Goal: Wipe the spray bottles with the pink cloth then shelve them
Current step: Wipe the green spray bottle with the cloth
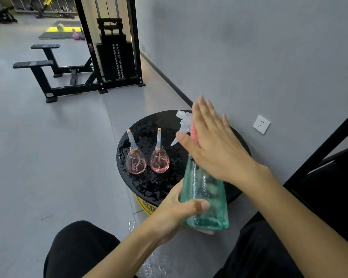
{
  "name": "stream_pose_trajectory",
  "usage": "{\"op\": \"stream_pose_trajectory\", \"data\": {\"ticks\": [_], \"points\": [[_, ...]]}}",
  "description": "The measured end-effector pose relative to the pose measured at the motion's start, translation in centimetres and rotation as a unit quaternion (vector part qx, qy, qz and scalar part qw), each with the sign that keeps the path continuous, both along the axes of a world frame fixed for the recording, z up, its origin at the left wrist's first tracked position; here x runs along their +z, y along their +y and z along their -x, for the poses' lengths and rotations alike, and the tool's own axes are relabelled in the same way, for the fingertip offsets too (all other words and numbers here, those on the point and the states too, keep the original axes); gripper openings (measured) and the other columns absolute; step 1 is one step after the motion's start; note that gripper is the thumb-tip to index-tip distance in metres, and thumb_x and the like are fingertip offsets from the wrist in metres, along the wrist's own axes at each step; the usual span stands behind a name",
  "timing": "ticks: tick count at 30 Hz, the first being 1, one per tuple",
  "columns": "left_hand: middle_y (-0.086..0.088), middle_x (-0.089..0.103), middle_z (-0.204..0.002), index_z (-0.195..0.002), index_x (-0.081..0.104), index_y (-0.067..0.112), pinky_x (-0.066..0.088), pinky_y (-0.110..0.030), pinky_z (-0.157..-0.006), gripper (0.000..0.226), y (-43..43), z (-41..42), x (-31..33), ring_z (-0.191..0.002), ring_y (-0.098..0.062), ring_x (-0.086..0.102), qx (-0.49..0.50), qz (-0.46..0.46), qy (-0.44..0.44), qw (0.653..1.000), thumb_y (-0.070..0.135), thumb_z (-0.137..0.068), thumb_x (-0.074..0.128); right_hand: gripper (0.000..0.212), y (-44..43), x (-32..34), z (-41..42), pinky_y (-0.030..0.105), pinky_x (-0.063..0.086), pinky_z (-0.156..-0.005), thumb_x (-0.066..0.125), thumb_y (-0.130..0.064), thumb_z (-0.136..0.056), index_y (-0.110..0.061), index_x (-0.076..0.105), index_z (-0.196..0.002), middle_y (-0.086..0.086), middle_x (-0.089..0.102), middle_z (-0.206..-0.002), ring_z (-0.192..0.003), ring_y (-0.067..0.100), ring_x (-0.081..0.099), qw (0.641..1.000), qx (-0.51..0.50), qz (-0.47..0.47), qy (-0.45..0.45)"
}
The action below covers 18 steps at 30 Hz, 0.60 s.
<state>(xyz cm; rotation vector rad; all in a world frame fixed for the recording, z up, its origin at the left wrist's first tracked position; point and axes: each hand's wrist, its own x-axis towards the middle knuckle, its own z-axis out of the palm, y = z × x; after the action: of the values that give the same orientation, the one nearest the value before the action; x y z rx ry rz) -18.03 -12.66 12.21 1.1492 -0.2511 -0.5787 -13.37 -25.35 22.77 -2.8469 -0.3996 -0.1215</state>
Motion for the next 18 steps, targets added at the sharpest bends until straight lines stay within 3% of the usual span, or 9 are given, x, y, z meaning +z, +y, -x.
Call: {"op": "stream_pose_trajectory", "data": {"ticks": [4,9,16,18], "points": [[-0.004,0.072,-0.102,-0.12,0.057,0.016,0.061,-0.044,-0.064,0.065,-0.2,0.1,0.3,-0.089,-0.027,0.07,-0.009,0.001,0.005,1.0,0.027,-0.059,0.076,0.085,0.3,0.0,0.1,0.038,-0.014,-0.12,0.013,-0.065,-0.094,-0.012,-0.018,-0.153,0.003,-0.028,-0.16,-0.147,0.013,-0.026,1.0,0.006,0.005,-0.002],[0.001,0.073,-0.095,-0.117,0.056,0.016,0.061,-0.039,-0.062,0.063,0.1,0.1,0.3,-0.084,-0.02,0.072,-0.006,-0.016,-0.003,1.0,0.027,-0.058,0.075,0.085,0.8,-1.3,1.5,0.039,-0.012,-0.122,0.009,-0.064,-0.091,-0.014,-0.017,-0.154,0.001,-0.027,-0.16,-0.147,0.01,-0.027,0.998,0.056,0.029,-0.024],[-0.008,0.072,-0.104,-0.121,0.058,0.013,0.06,-0.042,-0.064,0.069,0.0,-0.1,0.2,-0.09,-0.027,0.071,0.006,-0.003,0.017,1.0,0.027,-0.056,0.077,0.066,0.3,-1.4,-0.1,0.037,-0.008,-0.123,0.023,-0.042,-0.104,-0.015,-0.007,-0.156,-0.002,-0.018,-0.163,-0.148,0.007,-0.022,0.992,0.079,-0.084,-0.056],[-0.005,0.073,-0.1,-0.119,0.059,0.012,0.059,-0.04,-0.068,0.069,0.1,-0.3,0.1,-0.089,-0.024,0.07,0.023,-0.003,0.012,1.0,0.028,-0.054,0.076,0.067,0.3,-1.7,0.8,0.035,-0.007,-0.123,0.023,-0.045,-0.101,-0.016,0.0,-0.157,-0.002,-0.011,-0.165,-0.148,0.007,-0.02,0.988,0.067,-0.107,-0.085]]}}
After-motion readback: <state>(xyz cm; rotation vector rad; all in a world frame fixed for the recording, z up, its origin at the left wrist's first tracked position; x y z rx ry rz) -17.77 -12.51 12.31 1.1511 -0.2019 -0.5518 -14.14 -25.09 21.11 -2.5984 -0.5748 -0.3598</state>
